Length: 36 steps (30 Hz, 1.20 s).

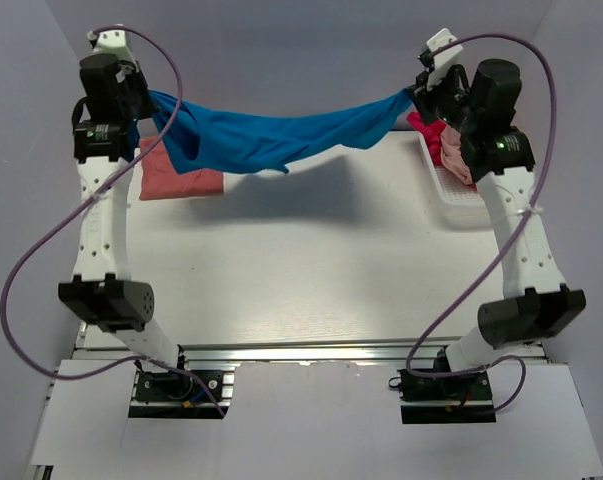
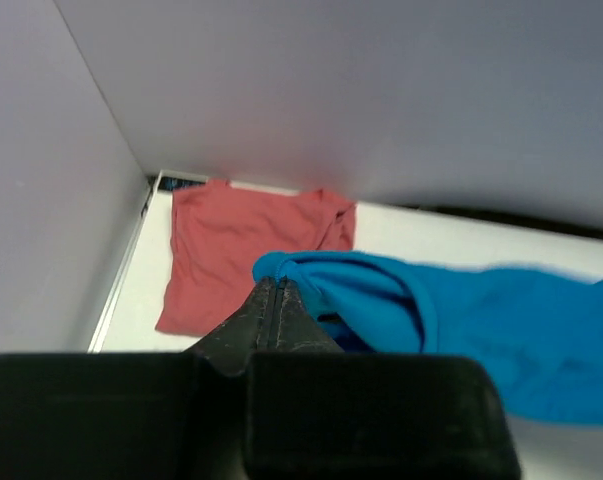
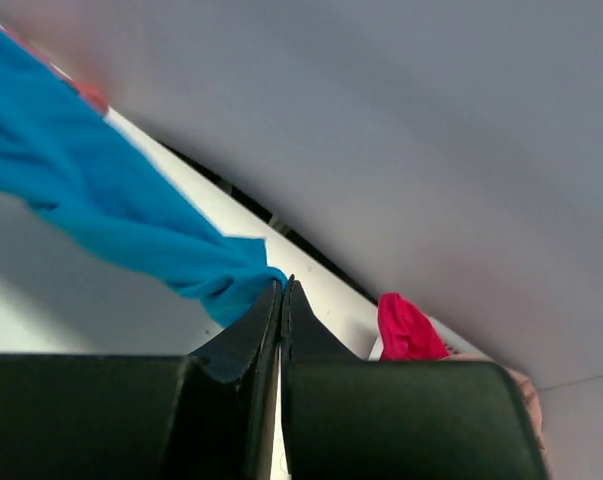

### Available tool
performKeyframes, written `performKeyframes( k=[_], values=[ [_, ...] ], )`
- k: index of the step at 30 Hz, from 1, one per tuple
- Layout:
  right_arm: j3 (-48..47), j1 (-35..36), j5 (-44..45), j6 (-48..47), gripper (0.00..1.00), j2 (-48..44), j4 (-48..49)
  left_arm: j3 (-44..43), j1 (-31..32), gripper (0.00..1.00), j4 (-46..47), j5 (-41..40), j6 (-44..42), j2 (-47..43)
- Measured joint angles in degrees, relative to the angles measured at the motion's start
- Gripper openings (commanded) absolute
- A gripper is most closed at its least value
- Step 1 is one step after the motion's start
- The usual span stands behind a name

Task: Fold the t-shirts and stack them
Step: Flatten out the tshirt

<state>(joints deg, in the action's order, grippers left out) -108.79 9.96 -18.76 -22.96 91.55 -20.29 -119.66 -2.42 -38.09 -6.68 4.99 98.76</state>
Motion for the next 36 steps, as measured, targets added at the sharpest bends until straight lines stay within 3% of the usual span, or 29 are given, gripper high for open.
performKeyframes(
  k=[8,12,13,16,17,23,25,29,36],
  values=[
    [13.25,-0.09,-1.84,1.14,0.0,-14.23,3.5,6.64,0.0,0.01,2.75,1.66,0.37,-15.89],
    [15.93,-0.07,-2.49,1.16,0.0,-17.4,3.08,9.55,0.0,0.03,2.64,1.68,0.0,-19.78],
    [15.93,-0.09,-2.67,1.16,0.0,-17.77,3.17,10.32,0.0,0.14,2.78,1.68,-0.02,-20.31],
    [15.91,-0.09,-2.89,1.16,0.0,-18.32,3.39,13.53,-0.04,0.83,4.7,1.9,-0.94,-20.7],
    [15.91,-0.09,-2.89,1.18,0.0,-18.18,3.52,14.36,-0.07,0.98,5.57,2.05,-0.9,-20.13],
    [15.87,-0.09,-2.91,2.05,0.0,-13.6,4.13,12.26,-0.17,0.98,5.57,4.76,-0.68,-8.15],
    [16.37,-0.07,-2.89,2.27,0.0,-12.24,4.2,15.13,-0.26,0.98,5.2,8.02,-0.63,-6.56],
    [18.29,-0.07,-2.86,2.43,0.0,-11.54,4.26,24.55,-0.31,0.98,2.75,17.11,-1.55,-11.87],
    [22.1,0.37,-2.8,2.34,0.0,-10.64,8.44,30.8,1.77,0.94,-7.45,38.51,-8.22,-28.46]
  ],
)
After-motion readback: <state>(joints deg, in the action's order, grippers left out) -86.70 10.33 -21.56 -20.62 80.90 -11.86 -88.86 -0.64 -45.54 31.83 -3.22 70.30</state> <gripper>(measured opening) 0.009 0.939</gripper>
